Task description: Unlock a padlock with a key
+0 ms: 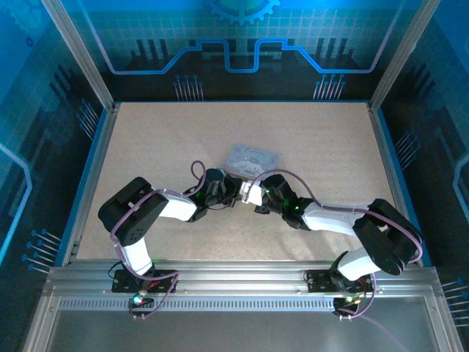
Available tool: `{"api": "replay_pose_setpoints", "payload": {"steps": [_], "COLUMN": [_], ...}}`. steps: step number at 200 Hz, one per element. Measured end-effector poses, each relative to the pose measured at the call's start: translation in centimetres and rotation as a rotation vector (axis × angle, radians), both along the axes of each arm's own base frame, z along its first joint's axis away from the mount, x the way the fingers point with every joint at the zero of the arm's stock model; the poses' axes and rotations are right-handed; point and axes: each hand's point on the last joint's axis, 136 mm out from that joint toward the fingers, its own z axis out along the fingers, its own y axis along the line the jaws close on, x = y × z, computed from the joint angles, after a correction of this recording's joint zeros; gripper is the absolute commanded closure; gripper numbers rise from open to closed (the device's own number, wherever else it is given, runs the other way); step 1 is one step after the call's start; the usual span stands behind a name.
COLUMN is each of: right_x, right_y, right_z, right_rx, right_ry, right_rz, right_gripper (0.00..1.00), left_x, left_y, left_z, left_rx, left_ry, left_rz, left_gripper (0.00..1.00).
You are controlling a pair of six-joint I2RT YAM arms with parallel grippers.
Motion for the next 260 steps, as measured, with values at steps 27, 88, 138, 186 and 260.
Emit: {"api": "replay_pose_setpoints", "payload": {"steps": [27, 88, 138, 186, 260], "right_x": [-0.1, -0.1, -0.1, 0.1, -0.1], "right_y": [-0.1, 0.0, 0.0, -0.3, -1.2], "right_z": [0.2, 0.1, -0.8, -1.3, -3.5], "right_rx": [0.025, 0.122, 0.238, 0.312, 0.365], "right_ry": [0.032, 0.113, 0.182, 0.231, 0.341], "right_rz": [-0.029, -0.117, -0.171, -0.201, -0.269], "right_gripper": [1.00, 1.00, 1.00, 1.00, 1.00], "left_x": [0.1, 0.0, 0.0, 0.1, -0.2], "left_y": [-0.1, -0.2, 0.0, -0.3, -0.4], "left_z": [0.2, 0.1, -0.7, -1.0, -1.3], "left_rx": [-0.004, -0.002, 0.013, 0.023, 0.077], "left_ry": [-0.004, -0.003, 0.011, 0.015, 0.011], "left_rz": [-0.002, -0.003, 0.002, -0.002, -0.034], "left_gripper": [1.00, 1.00, 1.00, 0.90, 0.61]}}
